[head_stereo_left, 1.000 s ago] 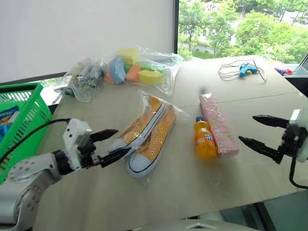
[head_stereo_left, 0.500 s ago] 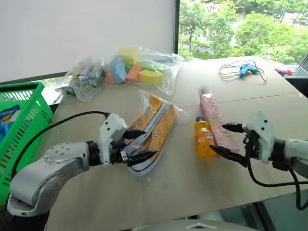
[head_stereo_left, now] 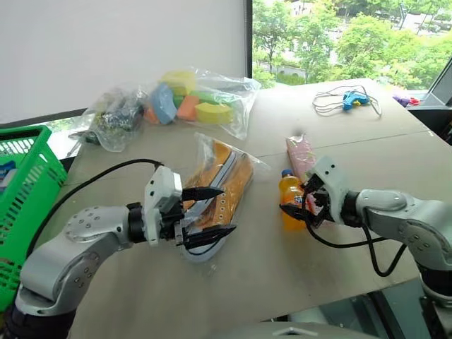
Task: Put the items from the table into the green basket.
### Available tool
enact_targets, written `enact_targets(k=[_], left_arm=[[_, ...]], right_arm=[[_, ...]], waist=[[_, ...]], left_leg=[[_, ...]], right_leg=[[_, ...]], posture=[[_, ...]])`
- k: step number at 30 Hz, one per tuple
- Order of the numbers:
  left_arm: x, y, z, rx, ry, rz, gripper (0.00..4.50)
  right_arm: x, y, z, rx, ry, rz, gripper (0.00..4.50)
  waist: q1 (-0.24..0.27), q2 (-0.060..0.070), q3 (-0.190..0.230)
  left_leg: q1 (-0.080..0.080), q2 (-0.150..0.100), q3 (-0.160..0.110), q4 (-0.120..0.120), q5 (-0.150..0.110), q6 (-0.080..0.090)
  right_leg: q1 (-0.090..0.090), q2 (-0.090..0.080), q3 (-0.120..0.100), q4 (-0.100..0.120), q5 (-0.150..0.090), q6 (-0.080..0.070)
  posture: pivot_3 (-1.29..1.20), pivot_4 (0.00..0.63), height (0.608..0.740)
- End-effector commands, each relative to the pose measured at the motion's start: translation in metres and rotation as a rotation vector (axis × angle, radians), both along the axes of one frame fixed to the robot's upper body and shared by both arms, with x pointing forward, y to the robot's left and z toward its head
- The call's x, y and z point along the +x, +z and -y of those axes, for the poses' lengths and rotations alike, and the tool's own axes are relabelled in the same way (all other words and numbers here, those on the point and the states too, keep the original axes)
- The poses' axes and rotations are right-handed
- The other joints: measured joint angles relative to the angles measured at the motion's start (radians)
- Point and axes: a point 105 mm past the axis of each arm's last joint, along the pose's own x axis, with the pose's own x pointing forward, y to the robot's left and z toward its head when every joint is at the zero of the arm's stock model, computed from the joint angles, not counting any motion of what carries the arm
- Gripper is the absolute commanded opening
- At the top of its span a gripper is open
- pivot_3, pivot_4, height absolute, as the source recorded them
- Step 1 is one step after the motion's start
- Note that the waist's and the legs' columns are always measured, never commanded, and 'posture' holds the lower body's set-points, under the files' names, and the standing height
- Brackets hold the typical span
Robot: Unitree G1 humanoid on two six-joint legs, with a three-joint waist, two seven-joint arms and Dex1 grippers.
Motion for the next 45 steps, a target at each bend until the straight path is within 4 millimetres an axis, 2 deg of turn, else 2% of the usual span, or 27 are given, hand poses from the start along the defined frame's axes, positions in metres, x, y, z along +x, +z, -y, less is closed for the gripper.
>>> enact_targets(k=[1,11,17,20,22,24,26,28,32,38,42,43,44,45], left_arm=[[-0.001,0.004,-0.004,0.006,0.025,0.053,4.48],[-0.009,-0.004,0.004,-0.042,0.069,0.017,4.48],[-0.005,-0.015,0.015,0.012,0.110,-0.100,4.48],[0.010,-0.019,0.035,0.006,0.151,-0.248,4.48],[0.024,-0.024,0.050,0.076,0.153,-0.347,4.48],[0.042,-0.032,0.056,0.146,0.198,-0.478,4.48],[0.058,-0.038,0.064,0.200,0.252,-0.537,4.48],[0.080,-0.052,0.066,0.289,0.390,-0.568,4.48],[0.103,-0.069,0.075,0.449,0.517,-0.577,4.48],[0.125,-0.079,0.090,0.401,0.611,-0.788,4.48],[0.129,-0.087,0.084,0.468,0.652,-0.792,4.48],[0.129,-0.086,0.085,0.468,0.640,-0.788,3.98],[0.129,-0.086,0.085,0.470,0.636,-0.783,3.73],[0.128,-0.085,0.086,0.468,0.624,-0.784,3.26]], right_arm=[[-0.001,0.004,0.004,-0.028,-0.005,-0.013,4.50],[-0.010,-0.005,-0.008,-0.016,0.067,-0.098,4.50],[-0.013,0.011,-0.015,0.078,0.124,-0.074,4.50],[-0.020,0.037,-0.006,0.086,0.234,0.095,4.50],[-0.029,0.055,0.004,0.093,0.310,0.200,4.50],[-0.035,0.062,0.016,0.097,0.327,0.228,4.50],[-0.035,0.062,0.028,0.074,0.301,0.237,4.50],[-0.037,0.058,0.040,0.028,0.277,0.252,4.50],[-0.044,0.059,0.046,0.030,0.232,0.288,4.50],[-0.070,0.060,0.047,0.062,0.244,0.292,4.50],[-0.088,0.057,0.052,0.038,0.265,0.279,4.50],[-0.091,0.057,0.053,0.038,0.267,0.276,4.50],[-0.093,0.057,0.054,0.034,0.267,0.278,4.50],[-0.095,0.058,0.056,0.029,0.267,0.283,4.50]], waist=[[0.002,0.000,0.000],[0.003,0.000,0.001],[0.009,-0.001,0.003],[0.030,-0.001,0.007],[0.039,-0.002,0.007],[0.033,-0.005,0.007],[0.013,-0.007,0.008],[-0.003,-0.010,0.010],[-0.031,-0.013,0.013],[-0.049,-0.011,0.014],[-0.064,-0.010,0.014],[-0.069,-0.010,0.014],[-0.078,-0.010,0.014],[-0.087,-0.010,0.014]], left_leg=[[0.000,0.000,0.000,0.000,0.000,0.000],[0.001,0.000,-0.001,0.000,0.000,0.000],[0.001,0.000,-0.002,0.000,0.000,0.000],[0.000,-0.001,-0.002,0.001,0.000,0.001],[-0.001,-0.002,-0.004,0.003,0.000,0.001],[-0.001,-0.002,-0.005,0.006,-0.001,0.003],[0.001,-0.001,-0.003,0.006,-0.002,0.004],[0.001,-0.001,-0.001,0.006,-0.002,0.004],[0.001,0.001,-0.001,0.006,-0.001,0.003],[0.001,0.002,0.000,0.005,-0.002,0.002],[0.003,0.000,0.001,0.005,-0.001,0.002],[0.003,-0.001,0.002,0.005,-0.001,0.002],[0.004,-0.001,0.002,0.006,-0.001,0.002],[0.005,-0.001,0.003,0.006,-0.001,0.002]], right_leg=[[0.000,0.000,0.000,0.000,0.000,0.000],[0.001,0.001,-0.001,0.001,0.002,0.004],[0.001,0.001,-0.001,0.001,0.002,0.004],[0.002,0.001,-0.002,0.000,0.002,0.005],[0.002,0.004,-0.003,-0.001,0.004,0.008],[0.006,0.006,-0.004,-0.002,0.004,0.012],[0.006,0.008,-0.001,-0.001,0.005,0.012],[0.006,0.009,0.001,-0.001,0.005,0.011],[0.004,0.007,0.005,0.000,0.005,0.010],[0.004,0.006,0.005,0.000,0.005,0.010],[0.006,0.007,0.005,0.000,0.005,0.011],[0.006,0.007,0.006,0.000,0.005,0.011],[0.006,0.007,0.006,0.000,0.004,0.013],[0.007,0.007,0.007,0.000,0.003,0.014]], posture=[[-0.05,0.035,0.740],[-0.02,0.045,0.740],[-0.02,0.044,0.740],[-0.07,0.045,0.740],[-0.09,0.047,0.740],[-0.13,0.049,0.740],[-0.14,0.051,0.740],[-0.19,0.057,0.740],[-0.26,0.066,0.740],[-0.33,0.068,0.740],[-0.37,0.072,0.740],[-0.38,0.073,0.740],[-0.38,0.073,0.740],[-0.38,0.073,0.740]])
